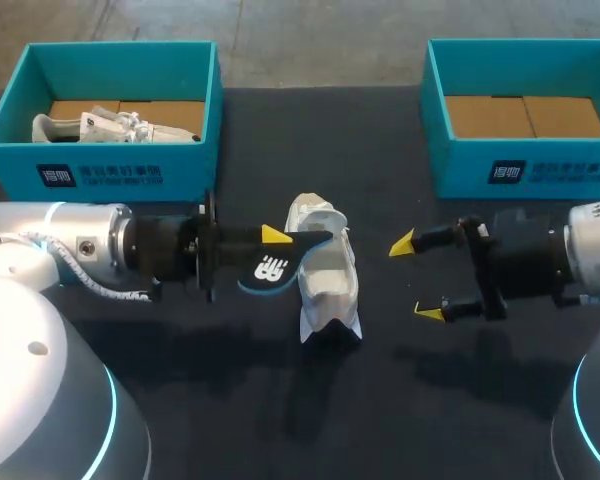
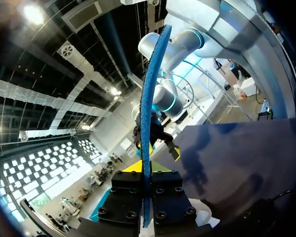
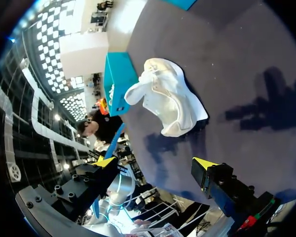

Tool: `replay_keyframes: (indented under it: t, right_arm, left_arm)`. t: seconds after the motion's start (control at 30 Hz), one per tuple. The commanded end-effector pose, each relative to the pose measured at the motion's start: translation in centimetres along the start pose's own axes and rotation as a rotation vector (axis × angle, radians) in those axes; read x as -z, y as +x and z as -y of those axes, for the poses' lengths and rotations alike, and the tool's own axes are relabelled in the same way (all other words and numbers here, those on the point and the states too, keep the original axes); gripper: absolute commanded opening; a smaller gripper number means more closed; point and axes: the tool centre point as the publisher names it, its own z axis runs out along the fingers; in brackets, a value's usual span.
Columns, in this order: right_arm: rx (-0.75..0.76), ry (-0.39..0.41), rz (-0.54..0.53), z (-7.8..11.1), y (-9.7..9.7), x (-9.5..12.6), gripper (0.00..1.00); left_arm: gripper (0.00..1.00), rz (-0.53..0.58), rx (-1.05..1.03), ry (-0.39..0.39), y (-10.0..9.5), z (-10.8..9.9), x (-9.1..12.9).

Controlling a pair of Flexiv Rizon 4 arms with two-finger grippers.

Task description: Take the shoe out of the shoebox, open the shoe tongue, remove and reinsert the insole, then place the shoe into the shoebox

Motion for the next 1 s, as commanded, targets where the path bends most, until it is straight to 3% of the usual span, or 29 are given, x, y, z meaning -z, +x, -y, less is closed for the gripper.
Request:
replay_keyframes:
  t: [0.03, 0.33, 0.77, 1.0]
  right_arm:
    - [0.005, -0.037, 0.02, -0.2, 0.3, -1.2, 1.0]
    - [0.073, -0.124, 0.031, -2.6, -1.4, -2.9, 1.0]
    - [0.109, -0.112, 0.065, -4.4, -2.5, -6.4, 1.0]
    - [0.103, -0.125, 0.073, -4.8, -2.4, -6.3, 1.0]
  left_arm:
    - [0.0, 0.008, 0.011, 0.012, 0.8, -1.7, -0.5]
    - [0.0, 0.02, 0.066, 0.039, 2.1, -3.2, -0.9]
    - [0.0, 0.036, 0.093, 0.043, 2.9, -6.4, -1.1]
    - [0.0, 0.019, 0.094, 0.022, 3.0, -7.0, -0.8]
